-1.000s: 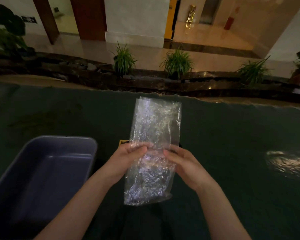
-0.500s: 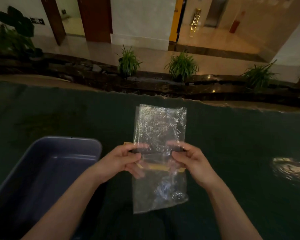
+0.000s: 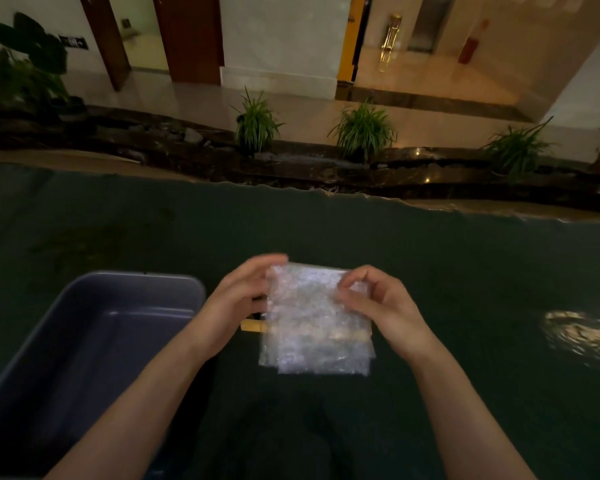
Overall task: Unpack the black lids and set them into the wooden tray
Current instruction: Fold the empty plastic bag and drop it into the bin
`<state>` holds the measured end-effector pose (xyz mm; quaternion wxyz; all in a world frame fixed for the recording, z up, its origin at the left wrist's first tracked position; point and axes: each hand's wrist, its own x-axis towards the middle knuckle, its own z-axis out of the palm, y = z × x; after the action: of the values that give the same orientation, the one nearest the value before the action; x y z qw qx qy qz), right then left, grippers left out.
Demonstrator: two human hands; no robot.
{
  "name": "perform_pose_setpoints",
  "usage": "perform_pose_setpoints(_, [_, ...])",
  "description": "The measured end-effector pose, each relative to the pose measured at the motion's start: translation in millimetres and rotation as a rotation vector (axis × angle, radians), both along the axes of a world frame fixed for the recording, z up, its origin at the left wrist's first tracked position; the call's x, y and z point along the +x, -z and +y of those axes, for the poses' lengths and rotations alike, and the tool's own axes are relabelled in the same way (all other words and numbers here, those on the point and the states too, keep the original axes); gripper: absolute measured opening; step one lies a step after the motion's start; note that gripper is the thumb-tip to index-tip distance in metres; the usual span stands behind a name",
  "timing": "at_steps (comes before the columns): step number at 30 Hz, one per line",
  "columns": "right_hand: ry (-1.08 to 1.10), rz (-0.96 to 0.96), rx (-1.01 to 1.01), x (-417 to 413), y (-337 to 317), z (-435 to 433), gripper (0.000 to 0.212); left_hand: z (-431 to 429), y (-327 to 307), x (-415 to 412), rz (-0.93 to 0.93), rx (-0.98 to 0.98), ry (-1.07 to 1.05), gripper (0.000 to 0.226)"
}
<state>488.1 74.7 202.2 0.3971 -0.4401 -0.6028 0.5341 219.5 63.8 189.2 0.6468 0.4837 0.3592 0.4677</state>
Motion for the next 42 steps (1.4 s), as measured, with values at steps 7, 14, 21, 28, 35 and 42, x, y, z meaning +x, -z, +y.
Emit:
perform_pose_setpoints(7, [0.18, 0.068, 0.137, -10.9, -3.8, -5.9, 0.052, -17.1, 11.0, 21.6, 0.158, -0.056, 0.084, 0.038])
perform_pose_setpoints(14, [-0.19, 0.064, -0.145, -2.5, -8.5, -17.4, 0.086, -19.5, 9.2, 24.9, 0.193, 0.013, -0.105, 0.023])
perform_pose_setpoints(21, [-0.055, 0.074, -0.134, -5.7, 0.5, -26.5, 0.03, -21.8, 6.8, 16.5, 0.159, -0.016, -0.147, 0.02])
perform_pose_setpoints(28, [-0.01, 0.134, -0.18, -18.1, 5.1, -34.9, 0.039, -26.7, 10.7, 13.4, 0.096, 0.015, -0.172, 0.022])
perform_pose_setpoints(35, [0.107, 0.092, -0.173, -25.6, 15.8, -44.0, 0.033, -25.9, 12.0, 8.9, 0.105, 0.035, -0.216, 0.032])
perform_pose_setpoints(42, [0.313, 0.111, -0.167, -0.9, 39.3, -73.2, 0.011, -32.4, 25.0, 23.0, 0.173, -0.056, -0.039, 0.036])
